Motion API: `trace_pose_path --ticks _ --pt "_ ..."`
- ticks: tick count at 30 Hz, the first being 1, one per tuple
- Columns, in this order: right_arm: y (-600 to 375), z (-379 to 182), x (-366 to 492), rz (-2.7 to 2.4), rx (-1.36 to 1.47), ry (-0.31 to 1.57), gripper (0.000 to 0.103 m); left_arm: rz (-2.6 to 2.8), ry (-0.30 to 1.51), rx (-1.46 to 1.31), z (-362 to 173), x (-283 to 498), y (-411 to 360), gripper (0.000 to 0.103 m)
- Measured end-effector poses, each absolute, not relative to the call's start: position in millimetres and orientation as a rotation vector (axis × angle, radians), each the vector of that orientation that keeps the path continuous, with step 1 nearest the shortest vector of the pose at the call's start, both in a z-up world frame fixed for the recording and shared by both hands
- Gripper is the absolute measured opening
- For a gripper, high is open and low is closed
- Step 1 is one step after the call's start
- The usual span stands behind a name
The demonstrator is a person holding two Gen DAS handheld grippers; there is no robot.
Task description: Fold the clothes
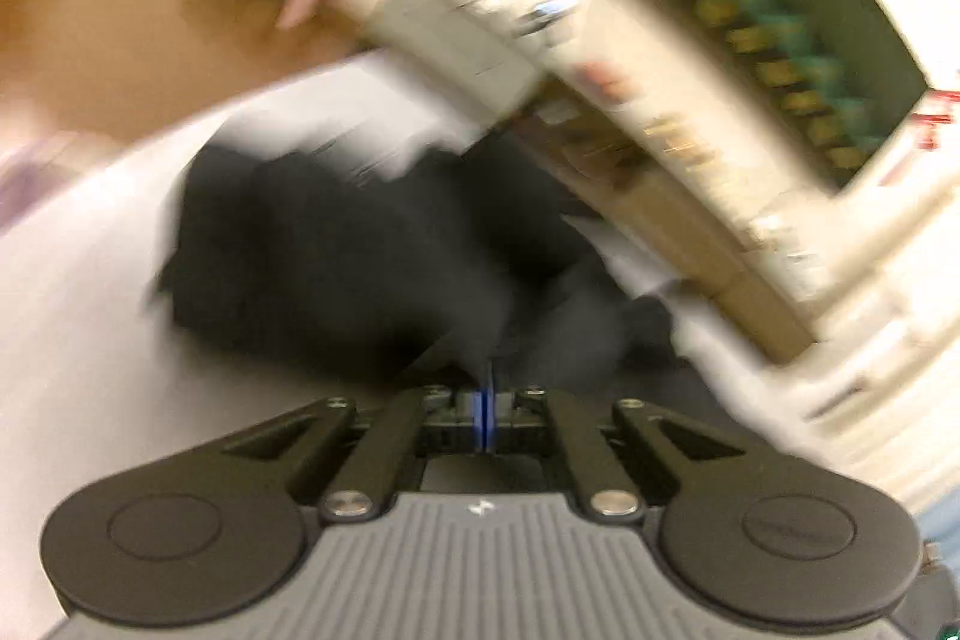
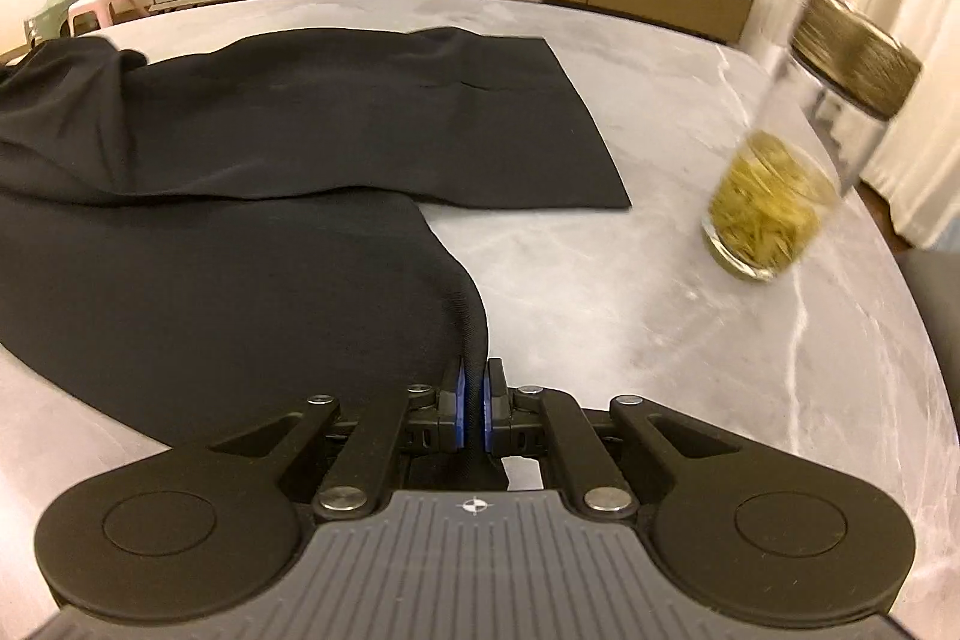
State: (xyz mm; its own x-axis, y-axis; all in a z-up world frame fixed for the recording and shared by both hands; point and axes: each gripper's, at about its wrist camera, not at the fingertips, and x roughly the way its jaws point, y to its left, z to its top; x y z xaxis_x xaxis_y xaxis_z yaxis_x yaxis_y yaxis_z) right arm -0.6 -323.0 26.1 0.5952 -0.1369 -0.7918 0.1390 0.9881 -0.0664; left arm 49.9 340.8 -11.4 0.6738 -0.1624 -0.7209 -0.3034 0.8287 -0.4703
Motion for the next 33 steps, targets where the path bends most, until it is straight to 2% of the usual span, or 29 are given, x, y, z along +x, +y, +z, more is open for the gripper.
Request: trace_pose_path --ticks 1,3,4,5,7,8,9,10,11,12,17,20,27,33 --pt "-322.3 25.4 2.3 -0.167 -0.007 0.924 0.004 0.109 0.85 -0.587 -13.8 47.7 342.0 0.009" --pt "-318.8 25.5 9.0 -0.172 -0.019 0.927 0.007 0.153 0.811 -0.517 -6.5 44.0 341.5 0.034" --pt "-315.4 26.5 11.9 -0.17 -0.02 0.925 0.008 0.195 0.78 -0.475 0.4 41.6 340.4 0.057" --pt "-312.5 27.2 13.9 -0.168 -0.022 0.922 0.008 0.232 0.753 -0.45 6.0 39.3 340.0 0.063" --pt "-308.8 27.9 14.3 -0.165 -0.026 0.913 0.015 0.246 0.731 -0.46 13.2 40.7 341.2 0.063" --pt "-309.1 28.7 12.8 -0.169 -0.021 0.908 0.027 0.243 0.727 -0.461 15.2 43.1 340.9 0.063" --pt "-310.9 30.4 10.5 -0.178 -0.014 0.897 0.045 0.241 0.724 -0.459 16.9 45.4 340.5 0.063" --pt "-312.1 32.4 7.3 -0.186 -0.006 0.882 0.055 0.242 0.724 -0.446 18.2 46.3 338.3 0.063" --pt "-312.7 35.5 3.0 -0.192 0.002 0.86 0.069 0.24 0.726 -0.435 18.3 45.9 334.4 0.063" --pt "-313.2 39.7 -0.8 -0.195 0.009 0.831 0.073 0.237 0.73 -0.426 18.2 45.3 330.4 0.063" --pt "-303.4 59.7 -11.8 -0.18 0.019 0.672 0.074 0.234 0.731 -0.404 23.0 52.1 325.7 0.063" --pt "-286.1 58.0 -6.6 -0.122 -0.01 0.657 0.075 0.232 0.737 -0.385 22.3 52.3 322.6 0.063" --pt "-253.8 29.0 11.9 0.008 -0.085 0.78 0.075 0.223 0.747 -0.35 21.4 55.6 316.9 0.063" --pt "-284.7 20.3 11.5 -0.116 -0.025 0.857 0.075 0.219 0.758 -0.336 19.5 55.1 319.3 0.065"
